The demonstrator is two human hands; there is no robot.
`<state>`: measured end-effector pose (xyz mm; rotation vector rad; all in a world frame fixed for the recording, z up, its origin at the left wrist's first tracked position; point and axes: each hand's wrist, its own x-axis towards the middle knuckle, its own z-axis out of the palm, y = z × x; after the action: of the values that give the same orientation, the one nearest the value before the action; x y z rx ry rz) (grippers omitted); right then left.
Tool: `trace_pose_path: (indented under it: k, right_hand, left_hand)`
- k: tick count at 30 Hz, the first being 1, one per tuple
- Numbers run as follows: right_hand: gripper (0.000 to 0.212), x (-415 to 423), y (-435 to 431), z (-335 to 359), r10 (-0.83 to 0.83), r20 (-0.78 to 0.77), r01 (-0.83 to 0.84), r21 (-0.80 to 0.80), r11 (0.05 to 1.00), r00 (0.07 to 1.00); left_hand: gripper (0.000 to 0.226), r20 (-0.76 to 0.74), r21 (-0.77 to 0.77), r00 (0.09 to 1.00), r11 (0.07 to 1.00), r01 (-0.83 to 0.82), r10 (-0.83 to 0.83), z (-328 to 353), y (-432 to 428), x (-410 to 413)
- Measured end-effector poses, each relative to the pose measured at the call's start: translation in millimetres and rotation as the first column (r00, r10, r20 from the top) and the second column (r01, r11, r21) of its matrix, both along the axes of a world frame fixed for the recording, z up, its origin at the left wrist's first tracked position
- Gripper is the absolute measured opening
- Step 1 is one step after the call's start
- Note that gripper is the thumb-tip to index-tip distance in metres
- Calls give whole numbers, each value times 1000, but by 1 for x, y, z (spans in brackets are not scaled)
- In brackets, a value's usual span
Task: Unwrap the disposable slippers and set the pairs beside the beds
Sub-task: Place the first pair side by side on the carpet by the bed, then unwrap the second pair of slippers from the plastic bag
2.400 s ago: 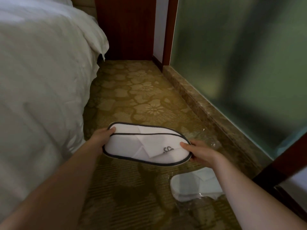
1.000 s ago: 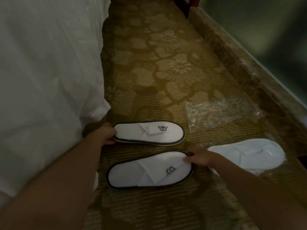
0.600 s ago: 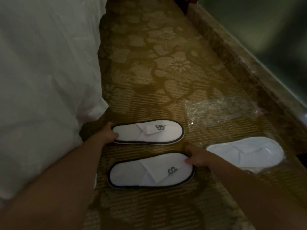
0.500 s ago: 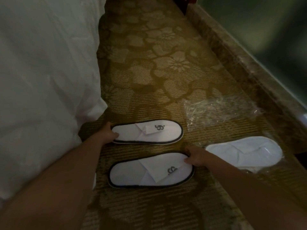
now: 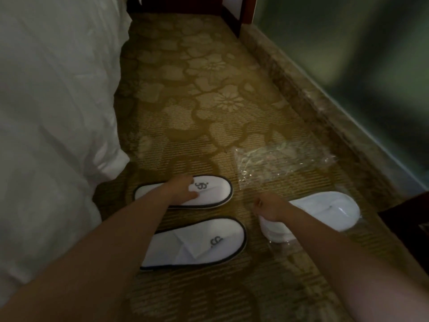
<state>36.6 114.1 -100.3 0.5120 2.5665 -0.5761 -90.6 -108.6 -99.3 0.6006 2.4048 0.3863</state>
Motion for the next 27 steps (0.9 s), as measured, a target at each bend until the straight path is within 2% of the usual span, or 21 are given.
trace_pose_path:
  k: [3, 6, 9, 11, 14, 16, 19, 22, 27]
  right_hand:
    - [28, 11, 22, 13, -15, 6, 15, -29, 999, 1000]
    - [24, 29, 50, 22, -69, 17, 70, -64, 996, 997]
    - [14, 51, 81, 29, -140, 31, 142, -93, 986, 990]
    - [14, 67, 101, 31, -196, 36, 199, -90, 976, 980]
    - [25, 87, 126, 29, -247, 55, 251, -74, 965, 967]
    - [19, 98, 140, 24, -257, 67, 261, -73, 963, 964]
    - [30, 110, 154, 21, -261, 111, 269, -67, 961, 959]
    - [40, 115, 159, 21, -256, 138, 268, -79, 960, 957]
    - [45, 119, 165, 19, -238, 162, 258, -117, 959, 958]
  left_hand:
    - [46, -27, 19, 994, 994, 107, -106, 10, 40, 18]
    - [31, -58, 76, 980, 978, 196, -192, 13, 77, 35]
    - [30, -43, 59, 957, 955, 291, -288, 15, 115, 53]
    - [31, -21, 18, 937, 937, 350, -349, 14, 140, 64]
    - [41, 14, -34, 909, 909, 416, -416, 5, 169, 79]
    - [52, -10, -62, 900, 898, 435, -437, -4, 181, 85]
    - [71, -40, -92, 914, 912, 400, -405, -14, 196, 93]
    - [85, 41, -94, 941, 936, 339, -336, -21, 210, 101]
    - [86, 53, -114, 957, 950, 290, -286, -25, 227, 111]
